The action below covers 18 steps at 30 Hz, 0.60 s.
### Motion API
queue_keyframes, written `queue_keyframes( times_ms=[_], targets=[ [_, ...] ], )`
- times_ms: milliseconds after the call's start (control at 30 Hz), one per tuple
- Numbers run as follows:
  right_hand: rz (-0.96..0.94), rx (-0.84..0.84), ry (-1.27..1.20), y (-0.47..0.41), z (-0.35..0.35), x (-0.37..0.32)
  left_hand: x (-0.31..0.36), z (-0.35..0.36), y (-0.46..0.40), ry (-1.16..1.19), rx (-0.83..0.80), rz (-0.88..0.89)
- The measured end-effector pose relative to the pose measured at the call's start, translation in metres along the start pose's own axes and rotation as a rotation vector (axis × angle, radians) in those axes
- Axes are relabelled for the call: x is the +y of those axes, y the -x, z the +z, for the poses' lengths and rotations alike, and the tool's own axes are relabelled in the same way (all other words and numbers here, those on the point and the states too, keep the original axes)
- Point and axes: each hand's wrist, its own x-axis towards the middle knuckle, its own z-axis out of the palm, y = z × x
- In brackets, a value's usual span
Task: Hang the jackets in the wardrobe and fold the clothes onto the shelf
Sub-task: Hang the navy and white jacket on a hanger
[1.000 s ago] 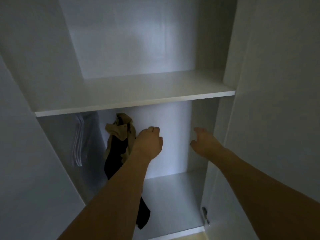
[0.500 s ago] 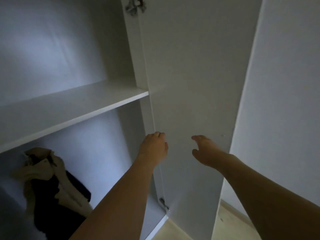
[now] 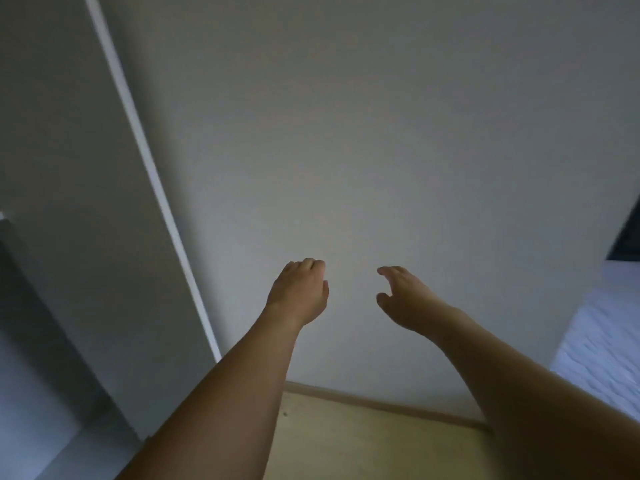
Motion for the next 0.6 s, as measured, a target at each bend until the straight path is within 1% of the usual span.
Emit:
queue_keyframes(
  times_ms=[133,267,333,433,533,600],
  targets=[
    [0.124,0.019,-0.010,0.040,-0.038,0.104,0.110,0.019,-0.020,0.032,-0.043,0.109],
    [0.226,0.035,-0.018,0.074,-0.064,0.190,0.203,0.048,-0.045,0.065,-0.112,0.172],
    [0.281,0.048,-0.014,0.095,-0.076,0.236,0.255,0.067,-0.056,0.069,-0.142,0.238],
    [0.383,0.043,0.009,0.137,-0.105,0.308,0.340,0.088,-0.061,0.119,-0.167,0.310],
    [0.490,0.082,-0.005,0.183,-0.139,0.384,0.429,0.101,-0.061,0.122,-0.171,0.403],
    [0.521,0.103,-0.004,0.214,-0.158,0.435,0.488,0.107,-0.060,0.129,-0.156,0.420]
  ],
)
